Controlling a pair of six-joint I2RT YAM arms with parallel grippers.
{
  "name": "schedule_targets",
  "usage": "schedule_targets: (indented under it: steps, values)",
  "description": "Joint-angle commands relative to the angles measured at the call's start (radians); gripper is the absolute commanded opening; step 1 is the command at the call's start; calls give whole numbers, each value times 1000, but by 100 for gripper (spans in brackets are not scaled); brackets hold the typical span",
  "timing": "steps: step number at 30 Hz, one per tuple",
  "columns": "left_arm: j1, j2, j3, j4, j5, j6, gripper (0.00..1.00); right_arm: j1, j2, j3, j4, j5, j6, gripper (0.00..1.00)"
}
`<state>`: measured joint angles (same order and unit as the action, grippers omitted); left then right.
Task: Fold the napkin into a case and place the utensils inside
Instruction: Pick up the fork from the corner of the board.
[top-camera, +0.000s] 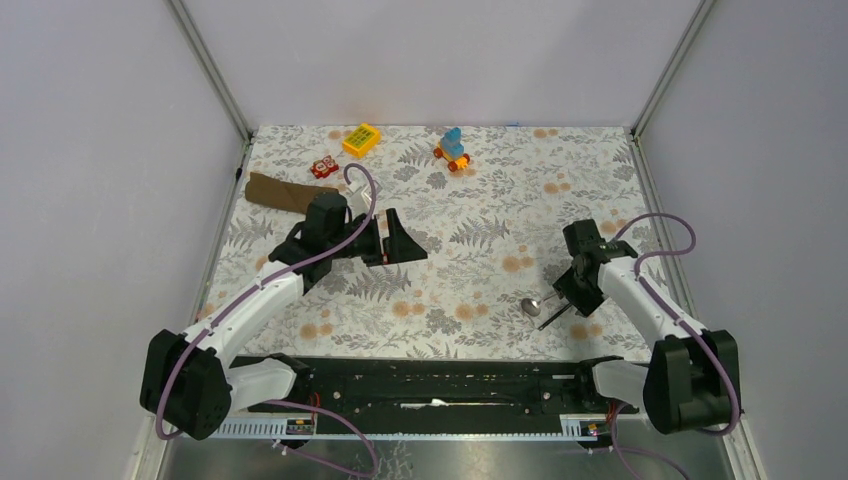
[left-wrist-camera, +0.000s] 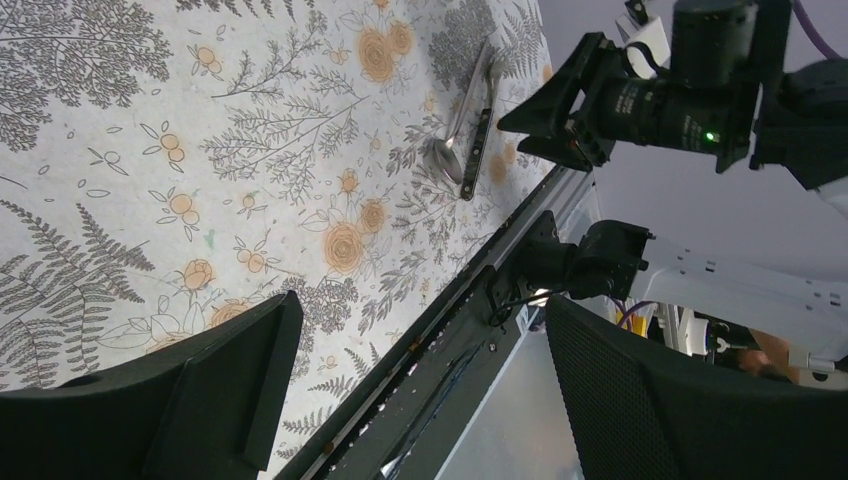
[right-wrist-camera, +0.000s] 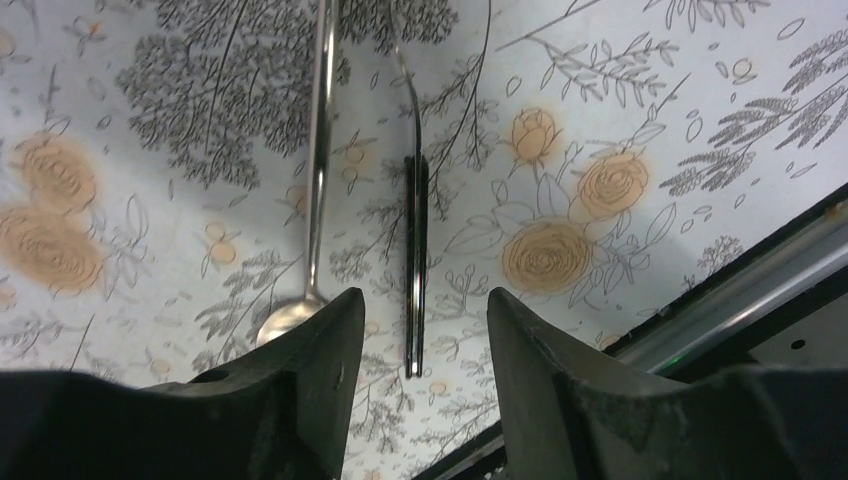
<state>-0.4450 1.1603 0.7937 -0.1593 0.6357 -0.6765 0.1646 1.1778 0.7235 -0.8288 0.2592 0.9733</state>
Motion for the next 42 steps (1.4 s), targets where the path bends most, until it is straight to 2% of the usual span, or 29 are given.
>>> schedule_targets:
  steps: [1,6,14,19,21,22,25,28,31,34,36,42]
  values:
    - [-3,-4,2,22,58,33,97,-40,61,-16,72,79,-34,55]
    - [-3,-11,4,13,55,37,97,-86,109,-57,150,42,-72,50]
    - [-3,-11,22,-16,48,43,97,-97,167,-91,245,66,-88,43]
    - [-3,-22,42,-56,28,61,97,-103,189,-88,241,94,-73,16]
    - [-2,-21,44,-60,25,61,97,-104,187,-41,176,121,-79,2]
    - [-3,-19,44,-60,23,61,97,-103,192,3,123,142,-86,0]
    - [-3,-14,43,-55,14,63,97,-104,226,148,-36,179,-128,0]
    - [-3,-1,38,-36,6,61,97,-100,251,266,-168,132,-142,0]
    - [-3,28,24,18,31,34,97,-88,197,300,-172,-19,-131,0]
    - [-26,60,-12,147,99,-20,98,-51,117,278,-84,-194,-51,0]
    - [-100,71,-18,213,52,-9,98,0,92,267,-27,-255,26,0]
    - [-448,72,-17,305,-469,226,95,163,191,323,49,-430,171,0]
